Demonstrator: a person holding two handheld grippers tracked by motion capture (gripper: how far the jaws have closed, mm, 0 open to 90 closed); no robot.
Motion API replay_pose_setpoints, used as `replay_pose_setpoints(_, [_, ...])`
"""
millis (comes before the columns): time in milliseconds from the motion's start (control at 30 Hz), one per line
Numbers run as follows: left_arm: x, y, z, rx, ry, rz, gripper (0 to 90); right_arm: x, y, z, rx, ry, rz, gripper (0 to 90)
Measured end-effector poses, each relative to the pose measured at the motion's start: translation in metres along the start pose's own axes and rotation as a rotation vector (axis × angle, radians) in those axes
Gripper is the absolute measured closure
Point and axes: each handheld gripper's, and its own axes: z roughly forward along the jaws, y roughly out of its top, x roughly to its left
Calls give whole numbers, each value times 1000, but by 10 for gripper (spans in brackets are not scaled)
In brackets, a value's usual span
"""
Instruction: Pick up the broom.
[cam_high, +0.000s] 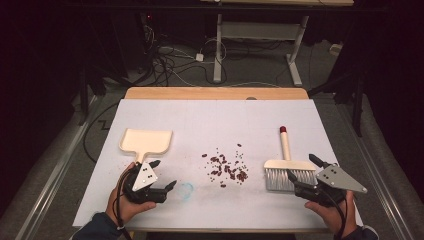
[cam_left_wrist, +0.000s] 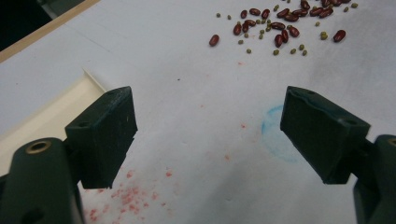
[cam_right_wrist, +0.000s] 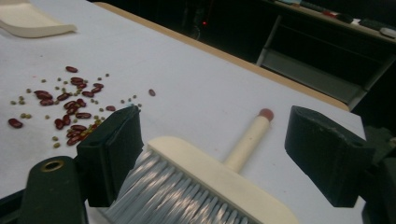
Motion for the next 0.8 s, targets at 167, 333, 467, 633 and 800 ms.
replay_pose_setpoints(167, [-1,3,2,-4,3,2,180,-3,-1,-3,4,-11,-1,205])
replay_pose_setpoints(333, [-3,2,6,15,-11,18,180,-6,2,-5,-4,-29,5,206])
replay_pose_setpoints(467, [-2,1,4,15,-11,13,180,-10,9,2,45,-36,5,198])
replay_pose_setpoints(633, [-2,2,3,7,-13,6,180,-19,25,18,133,-49,49,208])
replay_pose_setpoints(800, [-2,1,5,19,-14,3,180,-27,34,36,205,-80,74,223])
